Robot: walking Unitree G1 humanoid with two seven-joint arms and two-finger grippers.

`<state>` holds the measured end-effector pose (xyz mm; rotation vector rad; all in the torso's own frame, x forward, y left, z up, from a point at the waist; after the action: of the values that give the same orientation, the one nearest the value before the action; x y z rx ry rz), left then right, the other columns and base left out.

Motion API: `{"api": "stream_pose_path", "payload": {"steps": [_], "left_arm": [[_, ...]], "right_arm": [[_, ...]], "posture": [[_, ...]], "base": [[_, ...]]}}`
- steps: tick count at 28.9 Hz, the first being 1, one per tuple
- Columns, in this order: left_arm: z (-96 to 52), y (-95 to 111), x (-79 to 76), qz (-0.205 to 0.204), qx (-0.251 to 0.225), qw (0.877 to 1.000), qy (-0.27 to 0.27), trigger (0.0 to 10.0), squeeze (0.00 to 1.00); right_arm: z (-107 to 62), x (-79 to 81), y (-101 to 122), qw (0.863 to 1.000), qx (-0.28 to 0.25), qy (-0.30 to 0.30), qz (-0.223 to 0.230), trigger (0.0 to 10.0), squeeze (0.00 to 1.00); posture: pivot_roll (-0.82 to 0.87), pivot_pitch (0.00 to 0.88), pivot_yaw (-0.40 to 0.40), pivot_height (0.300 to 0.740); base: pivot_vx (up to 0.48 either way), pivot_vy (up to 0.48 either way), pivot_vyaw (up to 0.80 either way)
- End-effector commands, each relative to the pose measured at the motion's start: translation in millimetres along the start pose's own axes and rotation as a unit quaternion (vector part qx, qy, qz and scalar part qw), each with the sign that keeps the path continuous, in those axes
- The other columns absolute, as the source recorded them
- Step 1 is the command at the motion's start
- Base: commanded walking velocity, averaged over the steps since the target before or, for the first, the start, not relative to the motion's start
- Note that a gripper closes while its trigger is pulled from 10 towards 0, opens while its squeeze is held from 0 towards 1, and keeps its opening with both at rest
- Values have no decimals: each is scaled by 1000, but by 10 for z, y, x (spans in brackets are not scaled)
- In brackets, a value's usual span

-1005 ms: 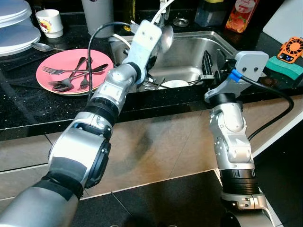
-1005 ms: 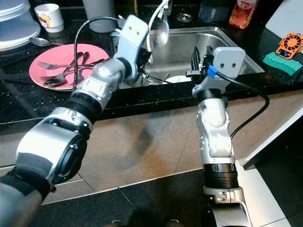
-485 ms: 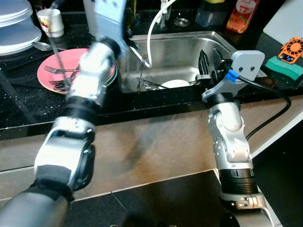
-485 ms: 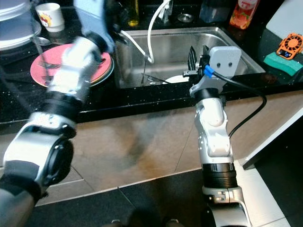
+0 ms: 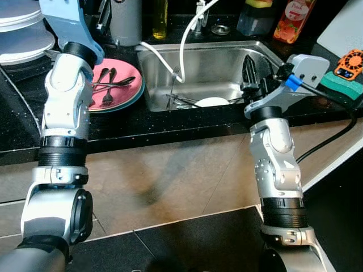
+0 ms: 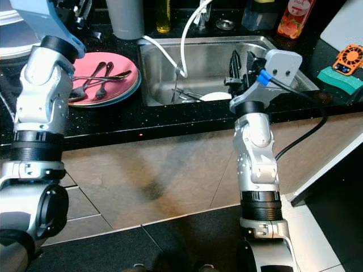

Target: Kitchen organization

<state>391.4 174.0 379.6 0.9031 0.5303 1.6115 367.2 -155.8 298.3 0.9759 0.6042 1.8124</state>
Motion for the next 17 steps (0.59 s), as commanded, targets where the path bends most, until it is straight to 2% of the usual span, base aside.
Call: {"api": "stream_pose_path", "payload": {"steps": [1,5,6,7,9,10,11,14,15,17], "left_arm": [[-23,-9,-47,5,12,1000,-6,10000,0],[-42,-20,-53,5,20,1000,-6,10000,0],[-44,-75,-46,12,45,999,-7,10000,0],[-44,-75,-46,12,45,999,-7,10000,0],[-69,-248,-15,27,117,992,-24,10000,0],[-69,-248,-15,27,117,992,-24,10000,0],[-108,-351,74,62,164,984,-45,10000,0],[-182,-351,208,113,182,972,-95,10000,0],[-182,-351,208,113,182,972,-95,10000,0],[-237,-423,336,114,215,964,-105,10000,0]], "right_arm": [[5,-81,-2,1000,5,-20,7,10000,0],[7,-106,3,1000,4,-26,7,10000,0],[7,-112,4,1000,4,-27,7,10000,0],[7,-112,4,1000,4,-27,7,10000,0],[4,-113,14,1000,3,-24,4,10000,0],[4,-113,14,1000,3,-24,4,10000,0],[0,-110,17,1000,2,-22,1,10000,0],[-3,-117,10,1000,3,-23,2,10000,0],[-3,-117,10,1000,3,-23,2,10000,0],[-2,-116,-2,1000,5,-23,3,10000,0]], "posture": [[180,99,-44,740],[178,92,-42,740],[176,90,-41,740],[176,90,-41,740],[176,90,-41,740],[176,90,-41,740],[180,88,-40,740],[180,88,-40,740],[180,88,-40,740],[204,96,-39,740]], "base": [[0,0,0],[0,0,0],[0,0,0],[0,0,0],[0,0,0],[0,0,0],[0,0,0],[0,0,0],[0,0,0],[0,0,0]]}}
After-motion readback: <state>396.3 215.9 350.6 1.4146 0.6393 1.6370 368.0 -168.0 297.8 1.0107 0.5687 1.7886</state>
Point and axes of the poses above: a point about 5 cm out from each wrist's last joint towards the gripper, its own z axis pointing out of the wrist towards the gripper, its own y axis along the axis of the wrist's last joint, x = y × z, the point moved 3 cm from there along z, pointing out of the wrist towards the gripper, and after that the axes turned 12 degrees about z, right-handed, at the moved point
